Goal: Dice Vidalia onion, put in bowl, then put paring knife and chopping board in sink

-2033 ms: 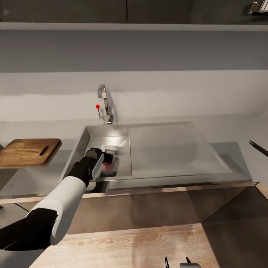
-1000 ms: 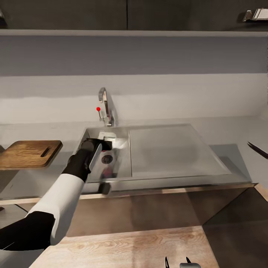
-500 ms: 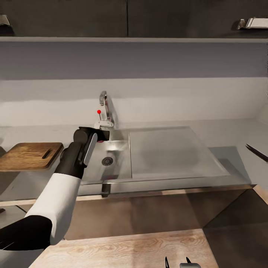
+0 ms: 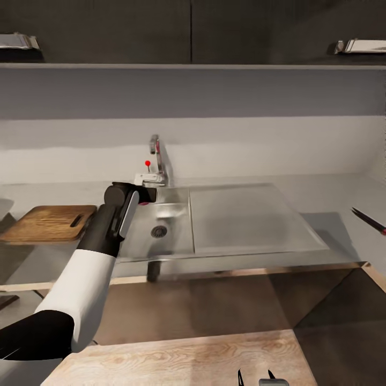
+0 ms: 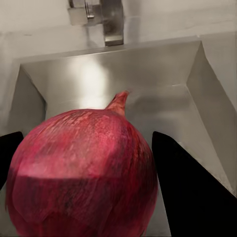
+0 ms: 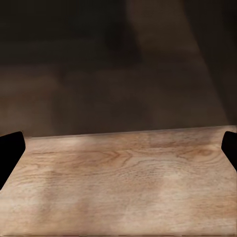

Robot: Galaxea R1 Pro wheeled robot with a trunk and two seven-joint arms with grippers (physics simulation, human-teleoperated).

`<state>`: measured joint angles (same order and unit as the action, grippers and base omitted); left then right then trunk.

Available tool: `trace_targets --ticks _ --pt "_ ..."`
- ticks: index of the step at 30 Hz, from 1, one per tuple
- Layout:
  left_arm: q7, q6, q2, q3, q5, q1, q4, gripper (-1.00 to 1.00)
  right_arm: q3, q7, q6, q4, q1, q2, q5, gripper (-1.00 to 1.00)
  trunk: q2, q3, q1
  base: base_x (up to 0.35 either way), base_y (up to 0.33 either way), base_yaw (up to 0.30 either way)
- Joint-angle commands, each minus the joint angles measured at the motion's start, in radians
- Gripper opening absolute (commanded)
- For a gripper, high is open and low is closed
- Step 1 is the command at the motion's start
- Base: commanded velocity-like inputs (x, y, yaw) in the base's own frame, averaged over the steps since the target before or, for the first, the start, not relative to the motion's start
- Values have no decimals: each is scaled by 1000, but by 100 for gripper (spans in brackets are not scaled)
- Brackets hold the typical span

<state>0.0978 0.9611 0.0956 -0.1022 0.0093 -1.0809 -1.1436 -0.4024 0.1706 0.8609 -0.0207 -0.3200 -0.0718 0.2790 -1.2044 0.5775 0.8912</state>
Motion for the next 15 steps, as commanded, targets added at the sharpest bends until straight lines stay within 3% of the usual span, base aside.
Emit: trace_targets --ticks 1,15 --pt "3 4 0 -1 0 -1 -1 -100 -9 4 3 1 -1 0 6 100 -1 -1 0 -217 198 0" --pt "3 2 0 -1 0 -1 1 -100 -9 4 3 1 -1 0 6 100 -1 -23 0 -201 234 0"
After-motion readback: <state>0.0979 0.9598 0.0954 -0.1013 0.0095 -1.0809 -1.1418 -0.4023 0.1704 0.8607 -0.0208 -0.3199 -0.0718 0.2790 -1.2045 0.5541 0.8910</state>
